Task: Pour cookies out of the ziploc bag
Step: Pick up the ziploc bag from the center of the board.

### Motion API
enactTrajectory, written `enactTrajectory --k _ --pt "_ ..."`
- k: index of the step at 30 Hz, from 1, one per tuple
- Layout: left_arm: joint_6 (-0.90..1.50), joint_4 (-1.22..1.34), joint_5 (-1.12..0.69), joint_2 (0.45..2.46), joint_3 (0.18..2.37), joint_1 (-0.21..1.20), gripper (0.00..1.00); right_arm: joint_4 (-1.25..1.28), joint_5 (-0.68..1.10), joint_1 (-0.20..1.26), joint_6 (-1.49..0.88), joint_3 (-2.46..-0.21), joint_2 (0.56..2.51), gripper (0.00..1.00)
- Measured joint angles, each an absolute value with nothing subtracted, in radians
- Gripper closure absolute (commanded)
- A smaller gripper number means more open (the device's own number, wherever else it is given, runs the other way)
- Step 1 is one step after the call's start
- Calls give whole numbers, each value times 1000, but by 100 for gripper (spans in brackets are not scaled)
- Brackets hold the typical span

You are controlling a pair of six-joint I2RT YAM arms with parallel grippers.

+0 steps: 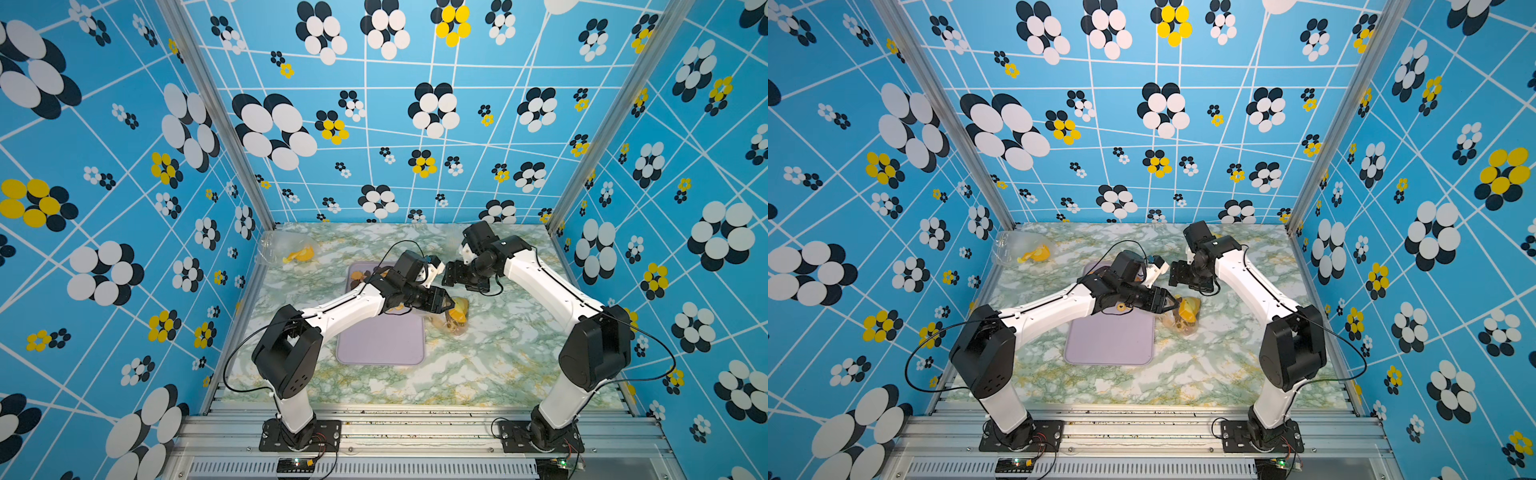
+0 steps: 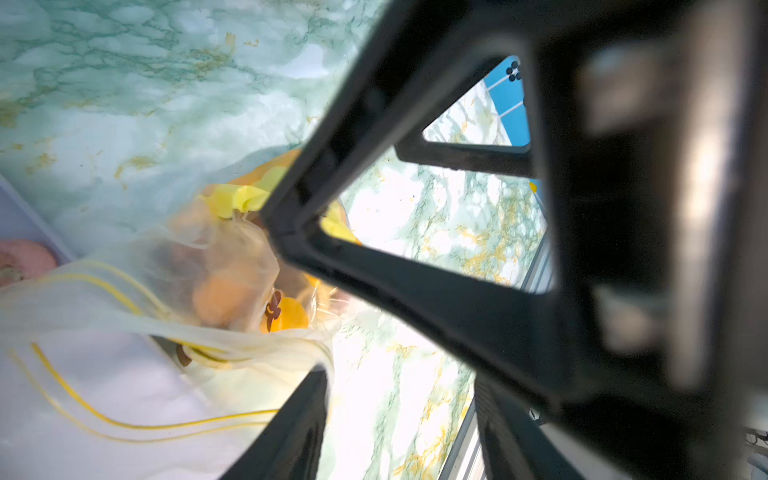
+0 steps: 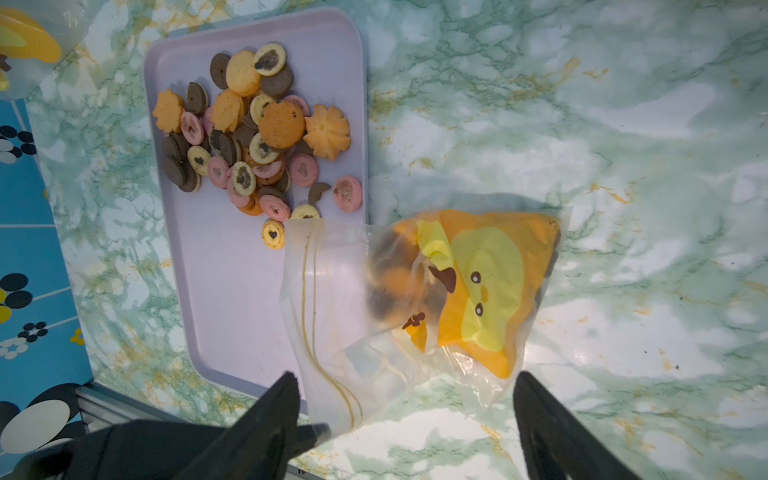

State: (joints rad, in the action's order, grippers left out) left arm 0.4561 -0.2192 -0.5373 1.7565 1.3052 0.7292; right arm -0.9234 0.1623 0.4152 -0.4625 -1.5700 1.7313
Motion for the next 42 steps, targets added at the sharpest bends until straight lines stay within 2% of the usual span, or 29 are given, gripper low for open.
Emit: enactTrajectory --k 4,6,14,30,32,37,39,42 --pt "440 -266 -540 1759 1322 729 44 -898 146 414 -484 -1512 1667 9" --pt "441 -274 -546 1761 1324 727 47 -889 141 409 -492 -1470 1623 1" --pt "444 -323 -557 1781 1326 714 51 -828 129 355 -495 -1234 1473 1" --pt "423 -448 -529 1887 1454 701 53 -595 220 346 -518 -1022 1489 1" --pt "423 -455 -527 1907 1462 695 59 -572 233 344 -518 -1014 1505 1" --pt "431 -481 -527 1940 1477 688 87 -534 260 329 -521 -989 1533 1" --pt "430 -491 -527 1948 1488 688 95 -533 268 320 -522 -989 1535 1" --pt "428 -507 -526 1950 1503 687 100 -534 276 306 -521 -988 1534 3"
